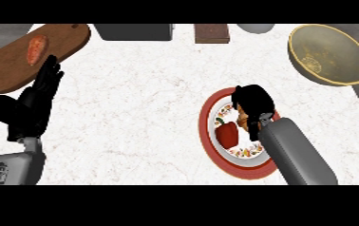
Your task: Pick the croissant from the plate and place it in the bowl
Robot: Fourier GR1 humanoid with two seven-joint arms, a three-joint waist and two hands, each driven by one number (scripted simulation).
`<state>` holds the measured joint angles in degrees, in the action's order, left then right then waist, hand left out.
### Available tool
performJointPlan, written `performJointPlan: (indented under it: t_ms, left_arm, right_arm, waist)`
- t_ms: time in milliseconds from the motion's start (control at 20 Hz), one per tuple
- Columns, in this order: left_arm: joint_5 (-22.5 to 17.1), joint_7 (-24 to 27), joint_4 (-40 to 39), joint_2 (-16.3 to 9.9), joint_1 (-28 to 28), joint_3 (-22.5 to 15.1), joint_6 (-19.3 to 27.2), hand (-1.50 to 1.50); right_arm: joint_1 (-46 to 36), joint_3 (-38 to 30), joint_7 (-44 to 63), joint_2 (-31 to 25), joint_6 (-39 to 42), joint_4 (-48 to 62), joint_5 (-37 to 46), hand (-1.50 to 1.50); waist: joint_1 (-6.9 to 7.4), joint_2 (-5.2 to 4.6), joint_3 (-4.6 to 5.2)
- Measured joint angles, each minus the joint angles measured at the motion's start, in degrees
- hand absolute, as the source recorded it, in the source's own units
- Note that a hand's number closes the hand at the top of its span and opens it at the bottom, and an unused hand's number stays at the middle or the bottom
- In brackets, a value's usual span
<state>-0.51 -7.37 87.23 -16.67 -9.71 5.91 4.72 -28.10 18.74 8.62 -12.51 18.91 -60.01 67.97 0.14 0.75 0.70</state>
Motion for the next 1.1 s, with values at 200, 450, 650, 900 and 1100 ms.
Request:
performJointPlan:
  t_ms: [200, 450, 650, 900, 1100]
  left_arm:
    - [0.16, 0.47, -0.01, 0.46, -0.05, -0.50, -0.29, 0.00]
    - [0.41, 0.85, 0.28, 0.83, -0.87, -1.27, -0.55, 0.00]
    - [0.59, 0.34, -0.49, 0.82, -2.49, -1.37, -0.63, 0.00]
    - [0.65, 0.43, -0.34, 1.07, -1.77, -1.24, -0.63, 0.00]
    - [0.86, 0.59, -0.26, 1.45, -1.16, -1.16, -0.21, 0.00]
  right_arm:
    - [-5.31, -8.79, 6.02, 2.44, -1.13, 5.89, -3.50, 1.50]
    - [-13.09, -22.00, 18.89, 3.08, -6.14, 12.83, -7.61, 1.50]
    - [-20.13, -26.42, 25.15, 2.70, -12.90, 19.70, -6.71, 1.50]
    - [-28.27, -26.53, 31.62, 1.44, -19.42, 23.97, -2.40, 1.50]
    - [-33.01, -25.23, 36.58, -0.66, -25.38, 23.34, 2.26, 1.50]
  waist:
    - [1.03, -0.80, -0.37]
    - [2.78, -2.05, -0.73]
    - [3.17, -2.14, -0.76]
    - [2.77, -1.70, -0.72]
    - [2.26, -1.38, -0.69]
